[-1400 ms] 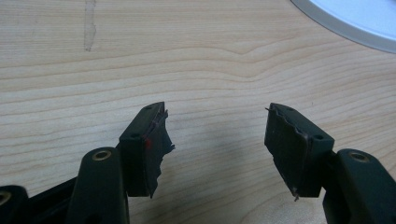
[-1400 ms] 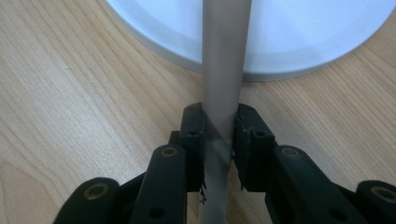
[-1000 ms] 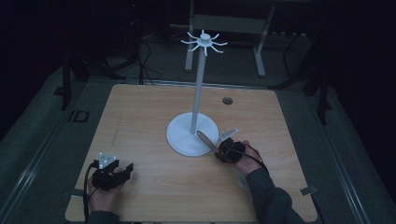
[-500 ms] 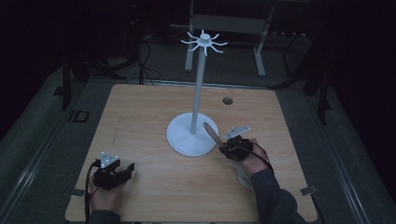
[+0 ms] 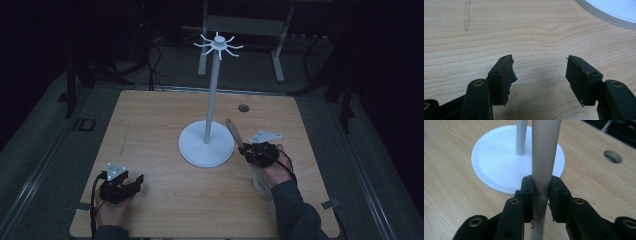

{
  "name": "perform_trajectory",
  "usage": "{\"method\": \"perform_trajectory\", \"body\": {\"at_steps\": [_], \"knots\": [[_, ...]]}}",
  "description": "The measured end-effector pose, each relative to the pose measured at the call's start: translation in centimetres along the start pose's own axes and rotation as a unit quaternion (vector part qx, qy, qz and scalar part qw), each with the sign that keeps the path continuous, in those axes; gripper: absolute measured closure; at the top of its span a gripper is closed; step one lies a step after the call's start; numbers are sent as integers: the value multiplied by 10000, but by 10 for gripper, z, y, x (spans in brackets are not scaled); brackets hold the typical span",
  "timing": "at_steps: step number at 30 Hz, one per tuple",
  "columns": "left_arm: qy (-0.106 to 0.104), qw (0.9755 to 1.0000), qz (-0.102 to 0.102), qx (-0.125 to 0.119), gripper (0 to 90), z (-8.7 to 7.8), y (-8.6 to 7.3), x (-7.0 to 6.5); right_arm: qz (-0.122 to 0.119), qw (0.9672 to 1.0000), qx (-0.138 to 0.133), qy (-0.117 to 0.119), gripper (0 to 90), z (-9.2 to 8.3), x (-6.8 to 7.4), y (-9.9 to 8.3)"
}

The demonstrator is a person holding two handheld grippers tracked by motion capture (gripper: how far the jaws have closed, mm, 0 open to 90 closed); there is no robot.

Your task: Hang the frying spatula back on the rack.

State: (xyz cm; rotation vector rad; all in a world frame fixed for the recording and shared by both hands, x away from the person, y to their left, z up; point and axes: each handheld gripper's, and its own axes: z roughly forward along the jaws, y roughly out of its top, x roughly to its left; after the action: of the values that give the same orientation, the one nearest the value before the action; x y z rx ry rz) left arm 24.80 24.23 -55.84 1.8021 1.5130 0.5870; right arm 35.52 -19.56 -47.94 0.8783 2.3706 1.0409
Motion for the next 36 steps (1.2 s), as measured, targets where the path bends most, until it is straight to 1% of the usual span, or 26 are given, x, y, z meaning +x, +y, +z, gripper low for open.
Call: {"method": "perform_trajectory", "body": {"at_steps": [4, 5, 6, 7, 9, 15, 17, 20, 24, 30, 36], "knots": [[5, 10000, 20, 6, 391, 0, 0, -1, 17, 9998, -217, -41, 749, -5, -1, 3], [5, 10000, 20, 6, 391, 0, 0, -1, 17, 9998, -217, -41, 749, -5, -1, 3], [6, 10000, 6, -11, 391, 0, 0, -1, 38, 9996, -265, -47, 749, -6, -1, 4], [2, 10000, 4, -17, 391, 0, 0, 0, 75, 9992, -390, -41, 749, -8, -2, 5], [0, 10000, 4, -20, 391, 0, 0, 0, 112, 9988, -466, -50, 749, -10, -3, 7], [4, 10000, 7, -21, 391, 0, 0, 0, 106, 9978, -657, -57, 749, -15, -4, 11], [4, 10000, 9, -21, 391, 0, 0, 0, 121, 9976, -676, -67, 749, -16, -4, 12], [5, 10000, 13, -18, 391, 0, 0, 0, 157, 9966, -808, -71, 749, -18, -4, 13], [9, 10000, 15, -27, 390, -1, 0, 0, 127, 9961, -873, -81, 749, -19, -4, 15], [10, 10000, 8, -26, 390, -1, 0, 0, 130, 9932, -1151, -70, 749, -24, -3, 19], [12, 10000, -2, -32, 390, 0, 0, 0, 119, 9912, -1318, -68, 750, -27, -3, 24]]}}
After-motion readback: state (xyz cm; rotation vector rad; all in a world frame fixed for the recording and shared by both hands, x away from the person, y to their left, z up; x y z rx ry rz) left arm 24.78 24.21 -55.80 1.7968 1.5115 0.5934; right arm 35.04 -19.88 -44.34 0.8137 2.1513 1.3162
